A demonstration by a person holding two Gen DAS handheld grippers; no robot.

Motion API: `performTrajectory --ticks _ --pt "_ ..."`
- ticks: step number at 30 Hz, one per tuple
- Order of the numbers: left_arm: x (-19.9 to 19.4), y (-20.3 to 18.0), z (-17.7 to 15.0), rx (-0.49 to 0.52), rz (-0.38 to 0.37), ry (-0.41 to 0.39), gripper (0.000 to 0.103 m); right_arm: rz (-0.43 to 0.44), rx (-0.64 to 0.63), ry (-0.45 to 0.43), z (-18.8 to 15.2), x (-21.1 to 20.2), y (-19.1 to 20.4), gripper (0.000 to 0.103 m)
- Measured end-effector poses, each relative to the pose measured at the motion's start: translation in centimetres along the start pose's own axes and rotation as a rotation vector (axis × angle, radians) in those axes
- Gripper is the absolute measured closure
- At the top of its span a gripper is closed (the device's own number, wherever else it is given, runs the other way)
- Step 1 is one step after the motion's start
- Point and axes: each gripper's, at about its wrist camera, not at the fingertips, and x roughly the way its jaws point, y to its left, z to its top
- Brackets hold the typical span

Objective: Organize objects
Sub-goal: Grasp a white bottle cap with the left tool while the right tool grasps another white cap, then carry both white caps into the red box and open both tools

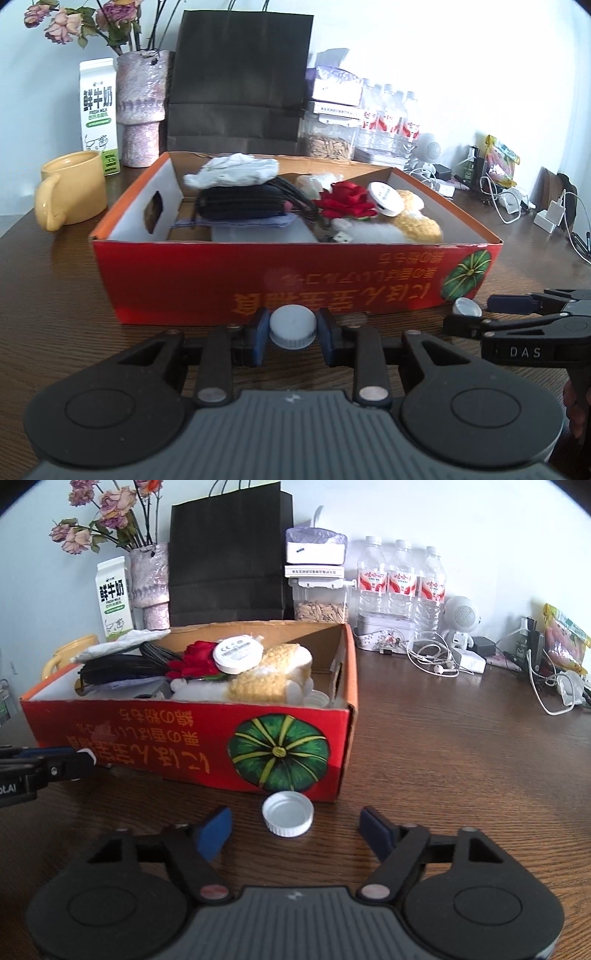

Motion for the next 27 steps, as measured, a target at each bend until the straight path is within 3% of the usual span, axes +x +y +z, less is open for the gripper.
performTrajectory --ticks 5,17,27 --pt "-0.2 0.8 0.0 -0.009 0.001 -0.001 0.074 0.011 -0.006 -0.016 0.3 0.1 0.8 0.074" --pt "-0.5 1.1 -0.1 -0.011 0.005 -0.009 0.074 0.062 -0.039 -0.05 -0.1 -0.9 3.0 0.076" --pt "-2.3 1.2 0.2 -0.008 0.025 -0.068 0.074 0.105 -0.057 -0.131 -0.1 -2.7 4.9 0.076"
